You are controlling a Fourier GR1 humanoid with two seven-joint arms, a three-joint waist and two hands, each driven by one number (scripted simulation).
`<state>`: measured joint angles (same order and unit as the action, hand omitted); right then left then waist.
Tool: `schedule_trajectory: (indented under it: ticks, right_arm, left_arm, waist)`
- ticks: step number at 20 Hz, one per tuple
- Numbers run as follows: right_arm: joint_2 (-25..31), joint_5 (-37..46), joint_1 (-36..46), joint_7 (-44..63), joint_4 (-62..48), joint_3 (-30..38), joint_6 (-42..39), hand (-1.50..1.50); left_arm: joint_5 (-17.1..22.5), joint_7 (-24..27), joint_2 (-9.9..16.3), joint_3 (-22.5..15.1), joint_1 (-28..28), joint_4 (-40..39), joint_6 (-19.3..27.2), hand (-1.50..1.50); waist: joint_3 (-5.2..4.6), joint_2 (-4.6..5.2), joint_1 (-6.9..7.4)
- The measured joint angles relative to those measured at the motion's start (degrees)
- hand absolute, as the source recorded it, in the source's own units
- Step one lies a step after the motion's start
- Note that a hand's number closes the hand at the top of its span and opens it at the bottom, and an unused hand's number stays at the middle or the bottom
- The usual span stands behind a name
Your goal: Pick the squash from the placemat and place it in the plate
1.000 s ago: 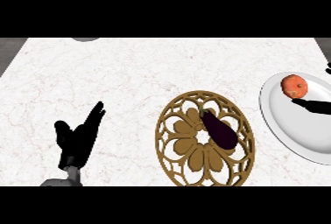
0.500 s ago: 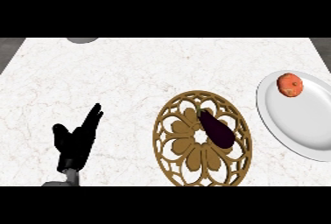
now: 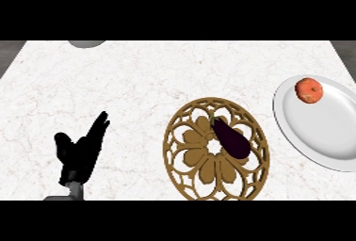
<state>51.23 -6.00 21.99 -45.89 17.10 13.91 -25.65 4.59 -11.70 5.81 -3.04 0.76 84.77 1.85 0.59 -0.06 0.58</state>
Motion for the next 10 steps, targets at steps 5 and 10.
schedule_trajectory:
  ticks: [5, 10]
  right_arm:
    - [1.9, 1.3, -5.2, -2.5, 1.9, -1.2, 0.7, -1.50]
    - [1.5, 2.1, -8.9, -5.2, 2.6, -1.8, 2.5, -1.50]
  left_arm:
    - [0.0, 0.5, 0.0, 0.5, 0.4, -0.2, 0.0, 0.00]
    - [-0.3, -1.8, -0.3, 0.2, 0.7, 1.5, 0.6, 0.00]
  waist:
    - [-0.05, -0.16, -0.39]
    - [-0.11, -0.12, -0.36]
